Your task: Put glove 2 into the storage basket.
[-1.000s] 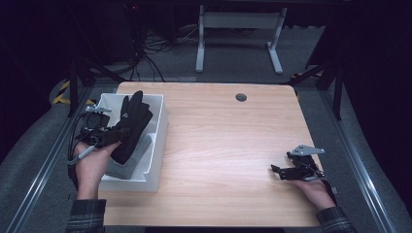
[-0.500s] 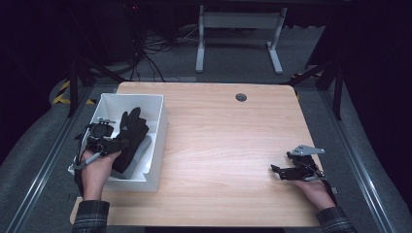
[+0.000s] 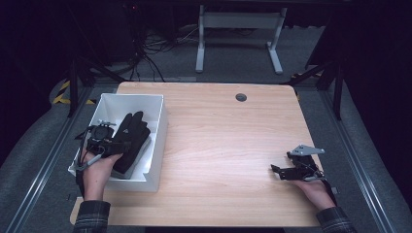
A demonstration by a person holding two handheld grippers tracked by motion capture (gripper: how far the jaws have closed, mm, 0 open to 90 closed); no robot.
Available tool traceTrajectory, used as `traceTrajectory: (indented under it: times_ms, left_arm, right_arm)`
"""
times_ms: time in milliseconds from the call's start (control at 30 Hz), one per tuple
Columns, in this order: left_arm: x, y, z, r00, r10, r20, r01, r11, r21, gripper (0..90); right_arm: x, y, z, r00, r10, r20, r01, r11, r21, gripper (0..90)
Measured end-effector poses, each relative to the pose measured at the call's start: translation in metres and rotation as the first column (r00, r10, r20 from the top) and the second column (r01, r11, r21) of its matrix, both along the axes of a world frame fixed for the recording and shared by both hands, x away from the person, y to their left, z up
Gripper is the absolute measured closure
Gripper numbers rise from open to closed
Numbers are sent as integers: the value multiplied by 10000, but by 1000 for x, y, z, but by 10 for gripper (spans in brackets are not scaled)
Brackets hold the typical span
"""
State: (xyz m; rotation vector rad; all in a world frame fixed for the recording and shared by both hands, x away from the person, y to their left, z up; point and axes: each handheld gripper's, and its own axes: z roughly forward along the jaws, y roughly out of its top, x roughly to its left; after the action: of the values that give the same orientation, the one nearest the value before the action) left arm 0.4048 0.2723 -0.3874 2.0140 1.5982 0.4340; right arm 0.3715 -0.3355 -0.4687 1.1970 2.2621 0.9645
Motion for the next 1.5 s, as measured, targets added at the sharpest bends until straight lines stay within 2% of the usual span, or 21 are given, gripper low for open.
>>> traceTrajectory:
  times_ms: [67, 200, 333, 433, 633, 967, 1267, 1500]
  left_arm:
    - [0, 1, 2, 9999, -21, 133, 24, 9998, -212, 265]
    - [-2, -1, 11, 9991, -142, 399, 148, 9998, -145, 219]
    - [-4, -3, 20, 9970, -382, 676, 395, 9991, -174, 210]
    - [-5, -5, 26, 9958, -503, 769, 535, 9978, -393, 199]
    - [-6, -10, 38, 9913, -733, 1090, 783, 9960, -420, 192]
    - [-7, -34, 58, 9767, -1397, 1629, 1515, 9865, -624, 190]
    - [-9, -64, 72, 9539, -2241, 1996, 2451, 9656, -871, 185]
    - [-11, -91, 77, 9317, -2890, 2200, 3188, 9409, -1143, 185]
  right_arm:
    - [0, 0, 0, 10000, -1, -2, 1, 10000, 1, 124]
    - [0, 0, 0, 10000, 0, -2, 0, 10000, -1, 124]
    - [0, 0, 0, 10000, 0, 1, 0, 10000, 0, 124]
    - [0, 0, 0, 10000, -12, -1, 12, 10000, -1, 124]
    - [0, 0, 0, 10000, -7, 5, 7, 10000, -2, 124]
    - [0, 0, 0, 10000, -8, 1, 8, 10000, 0, 124]
    - [0, 0, 0, 10000, -8, 3, 8, 10000, -5, 124]
    - [0, 0, 0, 10000, -16, 0, 16, 10000, -3, 124]
